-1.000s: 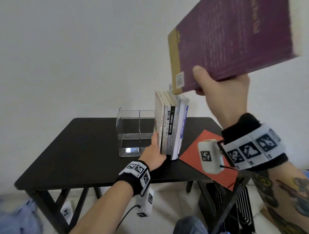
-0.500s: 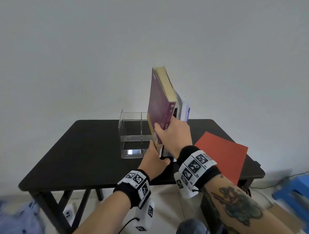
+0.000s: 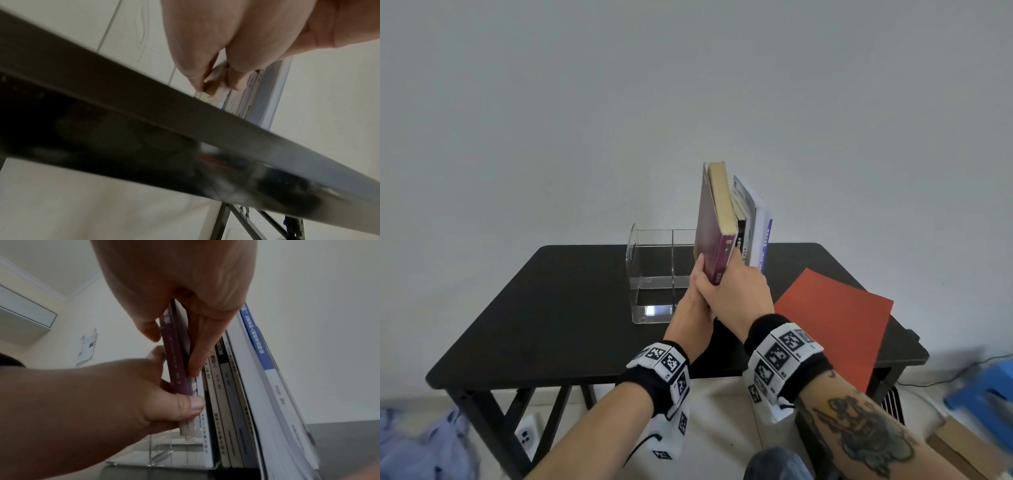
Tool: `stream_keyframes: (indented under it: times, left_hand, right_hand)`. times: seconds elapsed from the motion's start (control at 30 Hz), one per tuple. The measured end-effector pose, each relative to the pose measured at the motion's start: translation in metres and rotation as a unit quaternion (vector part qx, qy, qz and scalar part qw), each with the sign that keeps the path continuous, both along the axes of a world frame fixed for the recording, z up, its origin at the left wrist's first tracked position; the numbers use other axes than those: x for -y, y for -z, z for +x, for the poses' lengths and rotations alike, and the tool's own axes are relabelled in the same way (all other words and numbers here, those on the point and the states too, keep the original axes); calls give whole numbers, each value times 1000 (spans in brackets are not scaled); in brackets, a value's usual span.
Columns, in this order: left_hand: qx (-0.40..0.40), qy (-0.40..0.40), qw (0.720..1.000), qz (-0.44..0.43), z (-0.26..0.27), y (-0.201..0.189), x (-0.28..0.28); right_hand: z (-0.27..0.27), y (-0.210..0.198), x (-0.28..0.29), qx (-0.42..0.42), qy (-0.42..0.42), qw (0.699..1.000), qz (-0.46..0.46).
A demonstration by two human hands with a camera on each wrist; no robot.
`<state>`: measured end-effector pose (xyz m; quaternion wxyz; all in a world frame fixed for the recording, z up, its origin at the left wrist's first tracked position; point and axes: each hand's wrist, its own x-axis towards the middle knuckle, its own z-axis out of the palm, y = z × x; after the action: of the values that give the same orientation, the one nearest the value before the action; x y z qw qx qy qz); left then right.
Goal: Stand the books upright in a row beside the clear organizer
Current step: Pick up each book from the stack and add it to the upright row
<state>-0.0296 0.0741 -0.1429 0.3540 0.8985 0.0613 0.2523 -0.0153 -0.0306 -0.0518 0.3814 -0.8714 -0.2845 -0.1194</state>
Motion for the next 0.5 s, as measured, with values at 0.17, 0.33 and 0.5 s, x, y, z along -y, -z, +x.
stream_keyframes:
  times: [0.17,0.33,0.5]
  left_hand:
    - [-18,-3,1000,1,3,5,-2]
    - [9,8,998,-60,0,2,2]
    - [-6,-9,998,-57,3,7,2]
  right_hand:
    - [-7,-1,2,1,-15,998,-53]
    - [-7,1,6,-11,-20,996,-87]
    - [-4,6,8,-9,-22,992,-124]
